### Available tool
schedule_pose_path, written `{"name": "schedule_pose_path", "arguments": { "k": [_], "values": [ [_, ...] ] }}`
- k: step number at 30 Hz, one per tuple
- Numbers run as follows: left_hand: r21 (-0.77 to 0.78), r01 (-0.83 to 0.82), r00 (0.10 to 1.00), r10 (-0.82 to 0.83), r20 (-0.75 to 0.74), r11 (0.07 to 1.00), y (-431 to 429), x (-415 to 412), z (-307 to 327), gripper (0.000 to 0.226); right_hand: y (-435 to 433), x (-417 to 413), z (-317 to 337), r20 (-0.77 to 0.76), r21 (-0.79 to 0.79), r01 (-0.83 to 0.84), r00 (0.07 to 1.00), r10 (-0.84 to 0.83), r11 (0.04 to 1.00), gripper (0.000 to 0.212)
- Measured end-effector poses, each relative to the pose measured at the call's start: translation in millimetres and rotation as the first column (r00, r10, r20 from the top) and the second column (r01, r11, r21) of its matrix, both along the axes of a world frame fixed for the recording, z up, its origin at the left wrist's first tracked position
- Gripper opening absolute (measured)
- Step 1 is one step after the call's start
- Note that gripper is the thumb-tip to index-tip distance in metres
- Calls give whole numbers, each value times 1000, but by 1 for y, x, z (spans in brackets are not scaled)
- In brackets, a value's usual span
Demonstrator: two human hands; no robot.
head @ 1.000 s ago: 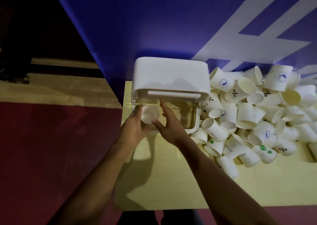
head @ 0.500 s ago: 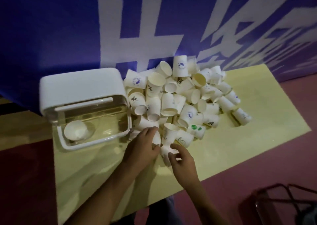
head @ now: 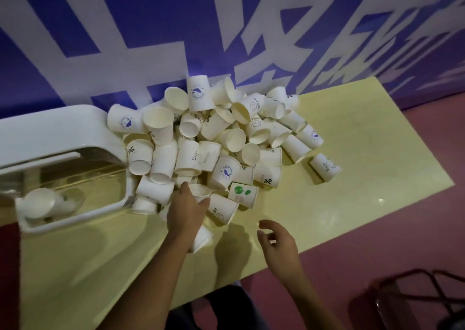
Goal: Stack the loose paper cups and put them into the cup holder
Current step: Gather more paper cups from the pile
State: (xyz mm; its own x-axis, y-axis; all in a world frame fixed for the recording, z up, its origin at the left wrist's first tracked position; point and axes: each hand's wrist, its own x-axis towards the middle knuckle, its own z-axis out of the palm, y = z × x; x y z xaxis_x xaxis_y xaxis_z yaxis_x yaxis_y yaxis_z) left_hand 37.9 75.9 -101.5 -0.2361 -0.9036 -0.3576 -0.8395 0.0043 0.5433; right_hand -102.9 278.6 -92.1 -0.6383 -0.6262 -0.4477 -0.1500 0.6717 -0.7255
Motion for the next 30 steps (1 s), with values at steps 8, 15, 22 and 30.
{"name": "schedule_pose_path", "arguments": {
  "k": [8, 15, 22, 30],
  "values": [
    [12, -77, 958, 77, -277, 997, 29, 33, 18, 68, -56, -60, -29, -71, 116, -230, 968, 239, 966, 82],
    [80, -119, 915, 141, -379, 990, 46, 45, 33, 74, -81, -69, -60, -165, 124, -363, 910, 379, 924, 91],
    [120, -174, 863, 210, -460, 977, 51, 50, 42, 67, -61, -68, -53, -143, 15, -275, 951, 275, 961, 84],
    [154, -149, 828, 208, -521, 977, 43, 73, 42, 71, -34, -37, 13, -232, -203, -158, 966, 110, 966, 83]
  ]
}}
